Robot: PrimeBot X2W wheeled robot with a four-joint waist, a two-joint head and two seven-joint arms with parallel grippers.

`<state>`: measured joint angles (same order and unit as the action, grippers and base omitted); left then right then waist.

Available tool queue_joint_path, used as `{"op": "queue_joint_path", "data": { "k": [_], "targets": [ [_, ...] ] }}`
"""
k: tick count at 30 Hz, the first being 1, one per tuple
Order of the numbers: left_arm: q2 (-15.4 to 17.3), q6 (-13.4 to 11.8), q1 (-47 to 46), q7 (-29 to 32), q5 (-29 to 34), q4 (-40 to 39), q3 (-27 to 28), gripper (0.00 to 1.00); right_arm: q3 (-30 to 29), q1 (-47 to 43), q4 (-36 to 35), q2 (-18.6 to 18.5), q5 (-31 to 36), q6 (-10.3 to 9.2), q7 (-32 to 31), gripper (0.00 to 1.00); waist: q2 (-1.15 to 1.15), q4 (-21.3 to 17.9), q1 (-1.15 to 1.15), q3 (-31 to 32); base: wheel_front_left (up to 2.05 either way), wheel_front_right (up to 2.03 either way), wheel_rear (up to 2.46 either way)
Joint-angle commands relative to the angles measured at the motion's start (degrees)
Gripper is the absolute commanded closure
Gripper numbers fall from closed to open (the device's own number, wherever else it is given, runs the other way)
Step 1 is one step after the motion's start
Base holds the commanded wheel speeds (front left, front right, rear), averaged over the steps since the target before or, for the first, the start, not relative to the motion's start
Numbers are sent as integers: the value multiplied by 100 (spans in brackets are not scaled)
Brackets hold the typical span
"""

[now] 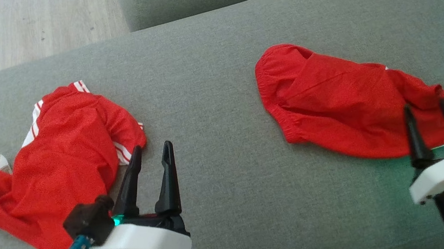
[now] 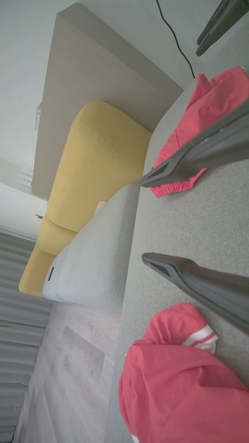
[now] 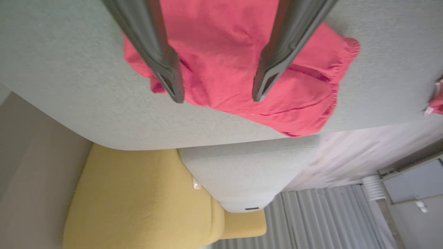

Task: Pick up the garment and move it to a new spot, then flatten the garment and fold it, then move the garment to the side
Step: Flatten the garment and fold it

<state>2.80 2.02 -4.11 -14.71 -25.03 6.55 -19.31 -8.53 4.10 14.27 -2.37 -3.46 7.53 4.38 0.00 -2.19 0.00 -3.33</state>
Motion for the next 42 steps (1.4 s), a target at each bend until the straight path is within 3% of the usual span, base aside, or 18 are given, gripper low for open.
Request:
{"op": "queue_joint_path", "data": {
  "k": [1,12,18,23,26,30,42],
  "targets": [
    [8,-4,-190,-29,-5,-215,205,0,309,55,-252,-51,-78,-4,104,0,0,-11,0,-1,0,0,0],
    [8,142,-379,-29,99,-70,-36,0,508,-16,-247,-51,-260,-4,211,0,0,-68,0,-218,0,0,0],
    [8,431,-947,-29,359,598,-739,0,345,213,-308,-51,-223,-4,283,0,0,-259,0,-527,0,0,0],
    [8,527,-1643,-29,385,1414,-1461,0,224,405,-325,-51,-178,-4,287,0,0,-496,0,-778,0,0,0],
    [8,540,-2021,-29,259,1759,-1745,0,573,469,-301,-51,-287,-4,235,0,0,-620,0,-831,0,0,0],
    [8,494,-2228,-29,61,1682,-1540,0,1059,538,-313,-51,-373,-4,217,0,0,-612,0,-867,0,0,0],
    [8,199,-1521,-29,334,795,-632,0,1127,474,-112,-51,-415,-4,366,0,0,270,0,-509,0,0,0]
  ]
}}
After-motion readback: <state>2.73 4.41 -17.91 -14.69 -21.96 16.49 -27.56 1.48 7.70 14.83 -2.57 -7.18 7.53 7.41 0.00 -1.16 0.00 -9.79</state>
